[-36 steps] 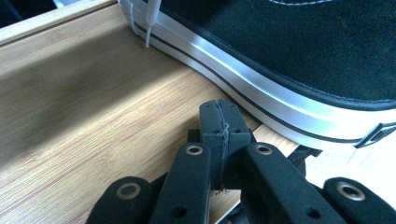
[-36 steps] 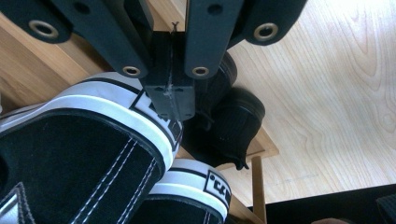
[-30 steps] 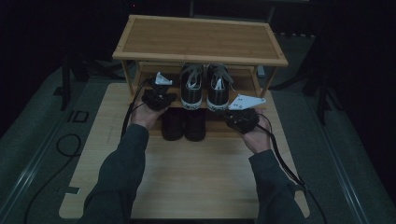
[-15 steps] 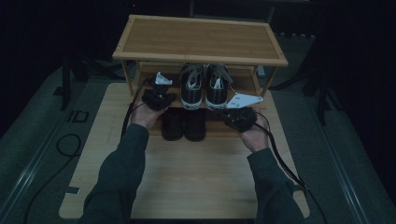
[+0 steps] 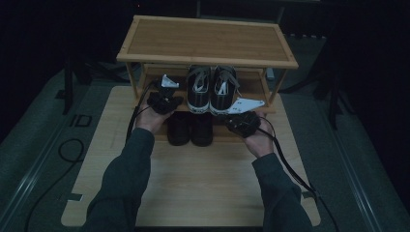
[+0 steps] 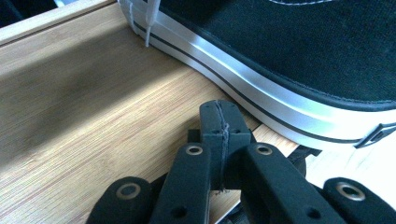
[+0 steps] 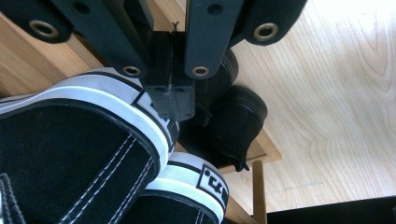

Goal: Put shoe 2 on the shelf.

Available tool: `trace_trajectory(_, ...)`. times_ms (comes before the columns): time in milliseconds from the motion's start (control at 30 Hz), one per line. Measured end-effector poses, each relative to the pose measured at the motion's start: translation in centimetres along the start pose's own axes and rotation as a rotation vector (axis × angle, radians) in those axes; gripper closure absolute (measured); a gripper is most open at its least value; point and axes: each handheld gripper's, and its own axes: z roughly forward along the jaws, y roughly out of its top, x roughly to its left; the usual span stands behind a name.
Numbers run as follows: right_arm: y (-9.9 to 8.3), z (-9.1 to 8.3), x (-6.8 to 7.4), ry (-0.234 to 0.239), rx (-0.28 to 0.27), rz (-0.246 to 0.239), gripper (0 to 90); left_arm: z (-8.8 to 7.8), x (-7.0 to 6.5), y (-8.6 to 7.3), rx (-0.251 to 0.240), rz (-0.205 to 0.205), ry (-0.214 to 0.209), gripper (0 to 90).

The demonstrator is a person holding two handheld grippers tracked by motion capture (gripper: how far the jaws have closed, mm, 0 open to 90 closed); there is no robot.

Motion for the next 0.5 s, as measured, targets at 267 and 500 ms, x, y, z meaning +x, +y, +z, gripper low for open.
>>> trace_trajectory(267, -0.05, 0.26, 0.1, -0.023, 0.008, -0.008, 90.0, -0.01, 0.03, -0.05, -0.003, -0.004, -0.002, 90.0)
trace_trajectory(500, 0.01, 0.51, 0.14, -0.022, 0.001, 0.0, 90.0, -0.01, 0.01, -0.06, -0.003, -0.006, -0.001, 90.0)
